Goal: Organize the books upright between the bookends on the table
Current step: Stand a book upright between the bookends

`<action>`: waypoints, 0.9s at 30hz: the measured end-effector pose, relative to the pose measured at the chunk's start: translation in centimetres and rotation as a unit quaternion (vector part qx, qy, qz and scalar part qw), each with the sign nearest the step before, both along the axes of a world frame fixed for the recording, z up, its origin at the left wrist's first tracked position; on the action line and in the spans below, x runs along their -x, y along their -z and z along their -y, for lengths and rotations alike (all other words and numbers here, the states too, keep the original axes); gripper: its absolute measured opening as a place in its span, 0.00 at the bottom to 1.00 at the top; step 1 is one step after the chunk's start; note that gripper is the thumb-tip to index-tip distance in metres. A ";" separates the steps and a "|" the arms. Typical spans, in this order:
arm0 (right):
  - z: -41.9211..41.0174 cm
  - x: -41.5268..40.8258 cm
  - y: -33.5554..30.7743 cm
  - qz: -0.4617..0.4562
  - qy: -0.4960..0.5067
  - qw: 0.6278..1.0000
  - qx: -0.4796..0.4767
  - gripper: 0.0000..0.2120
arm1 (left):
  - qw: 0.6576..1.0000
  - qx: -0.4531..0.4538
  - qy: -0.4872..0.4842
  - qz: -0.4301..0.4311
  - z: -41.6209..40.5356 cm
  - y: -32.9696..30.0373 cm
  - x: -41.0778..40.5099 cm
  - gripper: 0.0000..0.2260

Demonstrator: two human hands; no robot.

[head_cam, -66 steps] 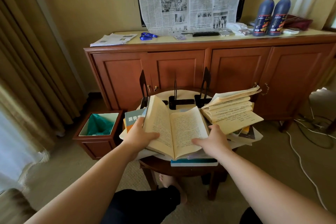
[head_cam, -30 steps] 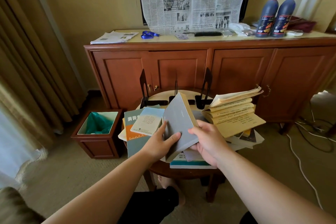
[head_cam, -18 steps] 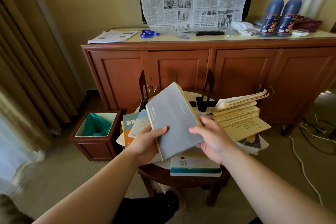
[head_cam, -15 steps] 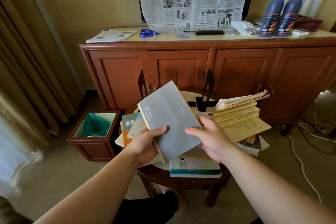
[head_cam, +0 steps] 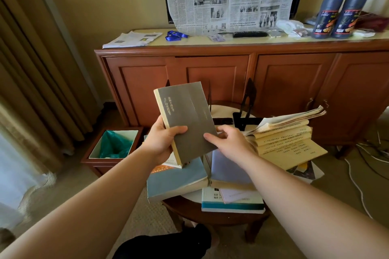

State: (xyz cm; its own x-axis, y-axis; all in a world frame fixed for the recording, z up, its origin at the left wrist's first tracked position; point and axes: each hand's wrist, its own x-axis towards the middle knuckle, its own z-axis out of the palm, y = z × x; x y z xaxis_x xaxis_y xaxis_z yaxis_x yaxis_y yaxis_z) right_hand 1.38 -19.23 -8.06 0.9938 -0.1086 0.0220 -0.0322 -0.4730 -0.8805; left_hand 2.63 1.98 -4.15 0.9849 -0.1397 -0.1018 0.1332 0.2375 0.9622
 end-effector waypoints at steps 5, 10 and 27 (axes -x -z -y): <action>-0.1 -2.8 1.8 0.000 0.009 0.997 0.082 0.31 | 0.993 -0.093 -0.070 0.017 1.0 -0.7 -3.2 0.19; 0.6 -3.5 4.5 -0.023 -0.006 0.956 0.292 0.46 | 0.973 -0.179 -0.137 0.044 2.0 0.1 -7.0 0.19; 0.3 -4.0 6.6 -0.024 -0.034 0.901 0.433 0.49 | 0.938 -0.260 -0.227 0.040 7.0 4.2 -15.7 0.21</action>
